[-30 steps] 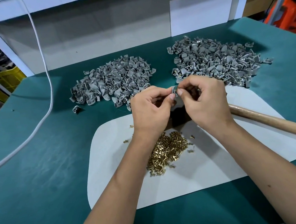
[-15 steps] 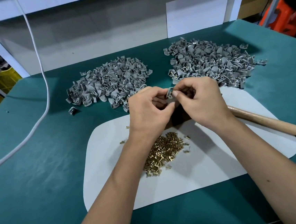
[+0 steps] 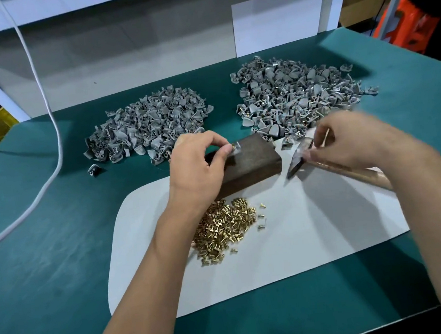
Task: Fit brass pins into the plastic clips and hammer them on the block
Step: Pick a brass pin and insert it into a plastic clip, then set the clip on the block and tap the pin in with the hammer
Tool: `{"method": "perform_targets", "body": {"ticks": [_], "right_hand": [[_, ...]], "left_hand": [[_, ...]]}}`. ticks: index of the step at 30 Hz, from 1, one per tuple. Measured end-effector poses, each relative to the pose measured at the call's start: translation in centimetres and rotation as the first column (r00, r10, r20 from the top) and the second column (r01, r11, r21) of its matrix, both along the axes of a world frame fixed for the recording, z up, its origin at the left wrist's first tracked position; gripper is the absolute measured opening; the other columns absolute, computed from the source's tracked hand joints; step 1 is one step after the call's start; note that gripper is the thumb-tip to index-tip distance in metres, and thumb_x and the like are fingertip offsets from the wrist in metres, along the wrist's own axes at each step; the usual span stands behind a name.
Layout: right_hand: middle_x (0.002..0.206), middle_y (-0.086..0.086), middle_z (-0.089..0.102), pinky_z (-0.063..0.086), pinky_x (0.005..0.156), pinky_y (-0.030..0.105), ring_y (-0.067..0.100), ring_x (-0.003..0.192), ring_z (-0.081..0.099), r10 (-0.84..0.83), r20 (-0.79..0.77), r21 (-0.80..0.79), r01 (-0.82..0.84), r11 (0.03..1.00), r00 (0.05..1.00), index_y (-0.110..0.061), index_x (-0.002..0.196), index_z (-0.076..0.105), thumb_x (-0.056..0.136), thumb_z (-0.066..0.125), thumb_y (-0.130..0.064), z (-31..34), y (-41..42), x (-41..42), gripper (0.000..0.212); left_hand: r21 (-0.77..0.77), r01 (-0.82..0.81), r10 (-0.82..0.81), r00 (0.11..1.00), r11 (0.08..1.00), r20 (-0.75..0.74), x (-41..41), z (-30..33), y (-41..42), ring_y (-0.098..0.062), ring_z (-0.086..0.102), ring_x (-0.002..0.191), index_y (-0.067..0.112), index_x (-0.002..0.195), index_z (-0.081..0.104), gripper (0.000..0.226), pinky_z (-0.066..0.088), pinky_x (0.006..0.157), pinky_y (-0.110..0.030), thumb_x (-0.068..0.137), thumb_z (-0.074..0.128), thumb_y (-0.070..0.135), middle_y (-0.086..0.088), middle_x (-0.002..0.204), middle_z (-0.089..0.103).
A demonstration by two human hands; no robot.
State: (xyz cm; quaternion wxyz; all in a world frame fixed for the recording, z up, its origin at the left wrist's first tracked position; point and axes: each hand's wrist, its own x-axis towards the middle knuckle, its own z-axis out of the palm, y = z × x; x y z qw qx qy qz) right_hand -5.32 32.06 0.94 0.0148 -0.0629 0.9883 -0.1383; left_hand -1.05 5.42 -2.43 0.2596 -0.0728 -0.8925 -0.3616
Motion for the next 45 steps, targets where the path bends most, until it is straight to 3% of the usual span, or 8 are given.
{"method": "perform_targets", "body": {"ticks": [8, 17, 23, 28, 33, 38, 42, 45], "right_hand": [[0.078, 0.008, 0.071, 0.052, 0.068, 0.036, 0.03, 0.077, 0.064, 0.111, 0.08, 0.097, -0.119, 0.988, 0.991, -0.015, 0.078, 0.07, 0.09, 0.075, -0.034, 0.3, 0.1, 0.7, 0.023], [0.086, 0.003, 0.071, 0.053, 0.076, 0.041, 0.023, 0.083, 0.066, 0.198, -0.192, -0.414, -0.262, 0.872, 0.961, -0.015, 0.099, 0.067, 0.1, 0.061, -0.027, 2.0, -4.5, 1.7, 0.013], [0.069, 0.002, 0.062, 0.044, 0.062, 0.038, 0.022, 0.066, 0.058, 0.327, -0.203, -0.223, -0.369, 0.902, 0.923, -0.02, 0.069, 0.053, 0.105, 0.052, -0.032, 2.8, -7.0, 2.4, 0.037], [0.062, -0.005, 0.05, 0.03, 0.05, 0.03, 0.013, 0.053, 0.047, 0.229, -0.45, -0.284, -0.381, 0.88, 0.863, -0.018, 0.088, 0.058, 0.105, 0.047, -0.036, 3.3, -7.5, 2.5, 0.026], [0.071, 0.002, 0.049, 0.041, 0.065, 0.037, 0.035, 0.071, 0.051, 0.278, -0.208, -0.03, -0.29, 0.956, 0.938, -0.026, 0.088, 0.05, 0.105, 0.047, -0.038, 2.3, -8.1, 3.1, 0.022], [0.07, 0.003, 0.053, 0.038, 0.061, 0.034, 0.032, 0.063, 0.05, 0.205, -0.454, -0.178, -0.314, 0.933, 0.867, -0.02, 0.091, 0.058, 0.104, 0.046, -0.039, 3.4, -8.1, 3.3, 0.025], [0.074, 0.004, 0.05, 0.044, 0.066, 0.04, 0.034, 0.07, 0.048, 0.267, -0.216, -0.018, -0.278, 0.961, 0.939, -0.022, 0.093, 0.05, 0.106, 0.045, -0.037, 2.4, -9.4, 3.8, 0.021], [0.071, 0.003, 0.051, 0.046, 0.066, 0.04, 0.035, 0.071, 0.05, 0.23, -0.28, -0.003, -0.241, 0.971, 0.932, -0.023, 0.09, 0.051, 0.105, 0.045, -0.04, 3.2, -8.9, 3.1, 0.024]], "left_hand": [[0.051, 0.042, -0.048, 0.993, 0.998, 0.112, 0.1, 0.1, -0.4, -0.011, 0.057, 0.113, 0.025, 0.095, 0.075, 0.011, 0.043, 0.105, -0.04, 0.085, 0.079, 0.02, 0.014, 0.105, 0.071], [0.264, 0.032, -0.096, 0.967, 0.964, 0.235, 0.2, -0.1, -0.3, -0.009, 0.065, 0.113, 0.019, 0.086, 0.072, 0.012, 0.048, 0.106, -0.04, 0.083, 0.078, 0.009, 0.006, 0.113, 0.072], [0.283, 0.023, -0.104, 0.956, 0.959, 0.275, 0.0, 0.0, 0.0, -0.011, 0.066, 0.11, 0.012, 0.084, 0.073, 0.008, 0.05, 0.105, -0.038, 0.085, 0.076, 0.004, 0.001, 0.117, 0.072], [0.288, 0.014, -0.103, 0.95, 0.958, 0.295, 0.0, 0.2, 0.0, -0.014, 0.068, 0.109, 0.012, 0.085, 0.075, 0.007, 0.05, 0.105, -0.037, 0.085, 0.076, 0.005, -0.002, 0.119, 0.072], [0.307, -0.013, -0.092, 0.941, 0.952, 0.326, 0.1, 0.4, 0.3, -0.014, 0.068, 0.111, 0.01, 0.083, 0.076, 0.007, 0.051, 0.105, -0.037, 0.085, 0.077, 0.003, -0.004, 0.121, 0.072], [0.305, -0.013, -0.091, 0.942, 0.952, 0.324, 0.1, 0.5, 0.2, -0.012, 0.068, 0.112, 0.012, 0.083, 0.076, 0.008, 0.048, 0.108, -0.035, 0.085, 0.078, 0.004, -0.005, 0.122, 0.072], [0.339, -0.003, -0.116, 0.937, 0.941, 0.331, 0.2, 0.7, 0.3, -0.016, 0.07, 0.111, 0.011, 0.083, 0.075, 0.01, 0.052, 0.104, -0.038, 0.085, 0.078, 0.002, -0.01, 0.123, 0.071], [0.325, -0.012, -0.101, 0.94, 0.946, 0.327, 0.3, 0.7, 0.2, -0.011, 0.068, 0.11, 0.014, 0.083, 0.075, 0.011, 0.05, 0.105, -0.03, 0.085, 0.078, 0.004, -0.008, 0.122, 0.072]]}}
